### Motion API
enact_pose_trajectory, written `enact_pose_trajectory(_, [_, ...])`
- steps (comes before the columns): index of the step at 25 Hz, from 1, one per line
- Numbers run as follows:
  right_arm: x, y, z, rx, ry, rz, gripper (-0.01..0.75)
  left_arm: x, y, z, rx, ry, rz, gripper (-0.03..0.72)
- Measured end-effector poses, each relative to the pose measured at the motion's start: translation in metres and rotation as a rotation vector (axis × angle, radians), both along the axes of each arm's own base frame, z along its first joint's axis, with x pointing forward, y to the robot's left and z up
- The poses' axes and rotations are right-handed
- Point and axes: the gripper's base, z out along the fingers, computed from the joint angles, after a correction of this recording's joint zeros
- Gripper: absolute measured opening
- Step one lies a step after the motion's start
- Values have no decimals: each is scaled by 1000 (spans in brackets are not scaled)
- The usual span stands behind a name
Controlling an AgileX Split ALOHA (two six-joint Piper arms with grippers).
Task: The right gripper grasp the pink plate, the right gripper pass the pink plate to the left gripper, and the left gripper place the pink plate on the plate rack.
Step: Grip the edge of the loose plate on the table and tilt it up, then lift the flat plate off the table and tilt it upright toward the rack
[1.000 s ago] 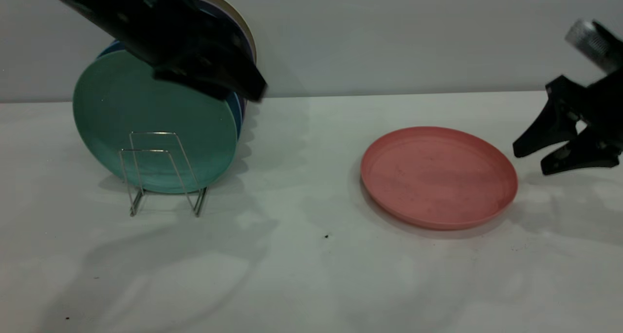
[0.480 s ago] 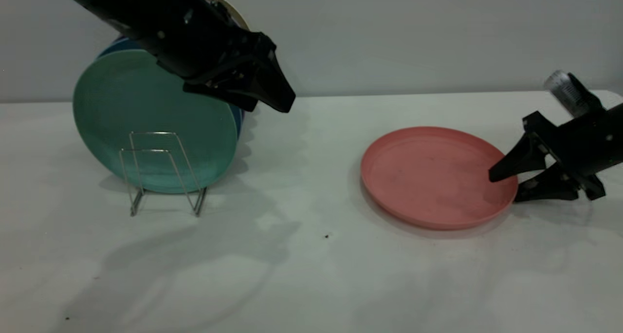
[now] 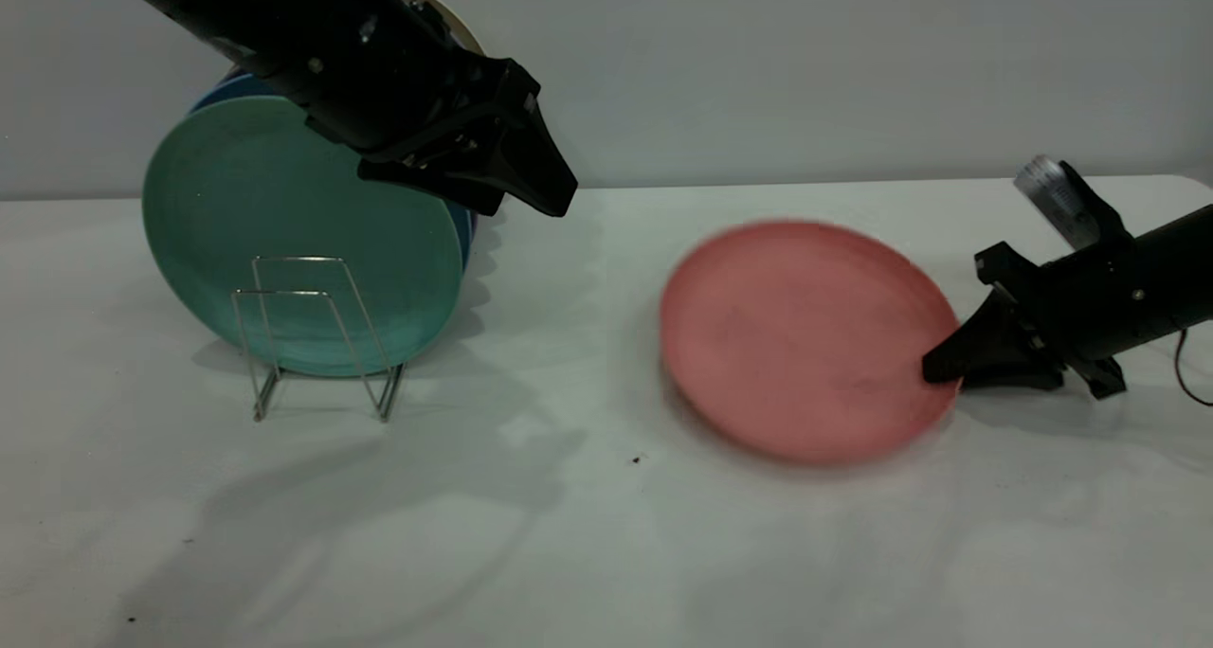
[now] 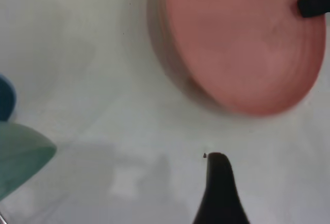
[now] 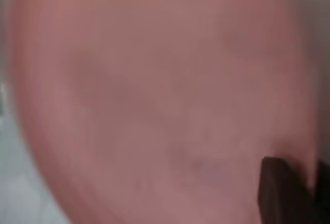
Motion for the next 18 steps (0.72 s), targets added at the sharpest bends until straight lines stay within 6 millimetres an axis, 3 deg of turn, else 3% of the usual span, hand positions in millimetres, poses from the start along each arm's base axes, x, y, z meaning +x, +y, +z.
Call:
enact_pose_trajectory(5, [2,26,15,144,-158,127,19,-1,-1,-6,-22,65,40,565])
enact_pose_trajectory(12, [-2,75,35,158,-238,295,19,0,-2,-9,-33,82,56,565])
enact_pose_trajectory(18, [0,81,56,159,-296,326,19,0,-2,-13,-29,91,57,565])
